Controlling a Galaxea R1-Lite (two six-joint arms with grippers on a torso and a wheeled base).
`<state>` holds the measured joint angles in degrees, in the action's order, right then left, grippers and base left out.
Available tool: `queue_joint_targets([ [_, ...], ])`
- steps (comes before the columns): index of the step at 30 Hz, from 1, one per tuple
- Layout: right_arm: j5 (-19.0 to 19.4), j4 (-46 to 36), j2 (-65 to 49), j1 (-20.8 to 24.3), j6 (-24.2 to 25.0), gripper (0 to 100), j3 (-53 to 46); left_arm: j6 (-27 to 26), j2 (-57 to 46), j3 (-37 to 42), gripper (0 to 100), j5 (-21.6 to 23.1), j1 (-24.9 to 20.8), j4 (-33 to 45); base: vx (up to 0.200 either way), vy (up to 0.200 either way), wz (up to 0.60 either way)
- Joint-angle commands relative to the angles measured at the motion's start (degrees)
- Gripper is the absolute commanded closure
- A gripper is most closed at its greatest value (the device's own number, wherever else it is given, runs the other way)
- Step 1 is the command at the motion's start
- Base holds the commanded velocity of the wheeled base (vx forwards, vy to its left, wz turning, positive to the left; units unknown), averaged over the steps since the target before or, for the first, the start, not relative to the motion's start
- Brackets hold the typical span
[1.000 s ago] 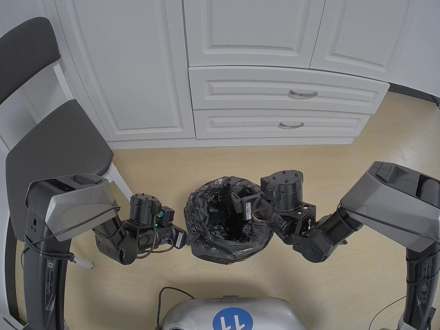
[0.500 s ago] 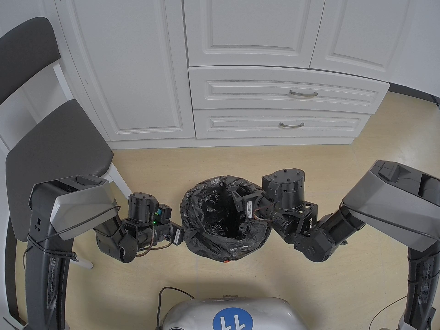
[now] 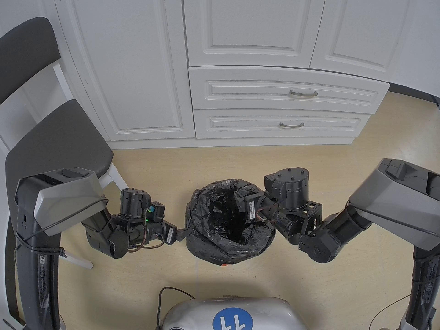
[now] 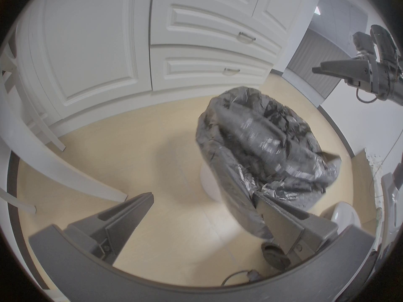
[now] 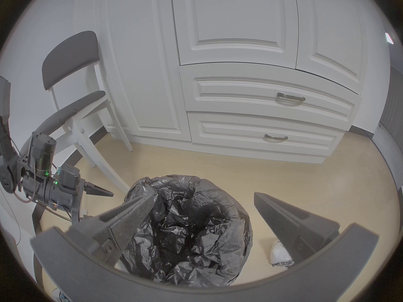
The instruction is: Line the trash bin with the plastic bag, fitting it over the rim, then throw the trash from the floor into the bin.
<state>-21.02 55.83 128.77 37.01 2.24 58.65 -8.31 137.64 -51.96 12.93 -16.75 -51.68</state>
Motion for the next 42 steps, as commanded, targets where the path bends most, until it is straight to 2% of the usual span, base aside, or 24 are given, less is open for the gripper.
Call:
queue_joint_targets([
  [1, 0.01, -0.11, -1.42, 0.34, -0.13, 0, -1.43, -2.06, -3.52, 0.36, 0, 1.30, 1.90, 3.34, 0.000, 0.000, 0.00],
  [10, 0.01, -0.20, -1.33, 0.69, -1.19, 0, -2.31, -3.11, -1.06, -0.69, 0, 2.10, 2.34, 4.39, 0.000, 0.000, 0.00],
  [15, 0.01, -0.11, 0.96, 1.75, -1.28, 0, -2.14, -2.58, 6.50, -5.00, 0, 2.18, 1.90, 3.51, 0.000, 0.000, 0.00],
  [19, 0.10, 0.07, 2.98, 2.10, -1.19, 0, -1.43, -1.79, 8.17, -6.93, 0, 1.83, 1.90, 3.78, 0.000, 0.000, 0.00],
  [23, 0.10, 0.50, 5.79, 2.72, -1.10, 0, 0.15, -0.83, 7.82, -6.93, 0, 1.66, 1.90, 3.69, 0.000, 0.000, 0.00],
  [26, -0.34, 0.59, 11.59, 2.80, 0.04, 0, 5.51, -0.83, 5.18, -5.44, 0, 2.10, 2.51, 3.95, 0.000, 0.000, 0.00],
  [30, -0.43, 0.50, 10.36, 2.63, 0.75, 0, 5.16, -1.18, 2.45, -3.85, 0, 2.45, 3.65, 4.04, 0.000, 0.000, 0.00],
  [32, -0.34, 0.24, 7.37, 2.36, 0.75, 0, 3.84, -1.27, -0.53, -2.27, 0, 5.17, 4.62, 4.21, 0.000, 0.000, 0.00],
  [35, -0.25, 0.07, 4.03, 2.10, 0.66, 0, 2.08, -1.71, -4.67, 2.03, 0, 13.43, 5.06, 3.42, 0.000, 0.000, 0.00],
  [38, -0.08, -0.11, 2.19, 1.92, 0.66, 0, 1.12, -4.96, -6.42, 5.20, 0, 19.15, 4.27, 2.81, 0.000, 0.000, 0.00],
  [40, -0.08, -0.11, 2.01, 1.84, 0.66, 0, 1.12, -5.75, -6.42, 5.55, 0, 19.59, 4.01, 2.46, 0.000, 0.000, 0.00],
  [41, -0.08, -0.20, 1.57, 1.49, 0.57, 0, 0.94, -8.30, -5.72, 6.78, 0, 19.76, 1.81, -0.71, 0.000, 0.000, 0.00],
  [42, -0.08, -0.29, 1.57, 1.22, 0.57, 0, 0.94, -8.21, -5.28, 7.04, 0, 19.59, 0.93, -2.11, 0.000, 0.000, 0.00],
])
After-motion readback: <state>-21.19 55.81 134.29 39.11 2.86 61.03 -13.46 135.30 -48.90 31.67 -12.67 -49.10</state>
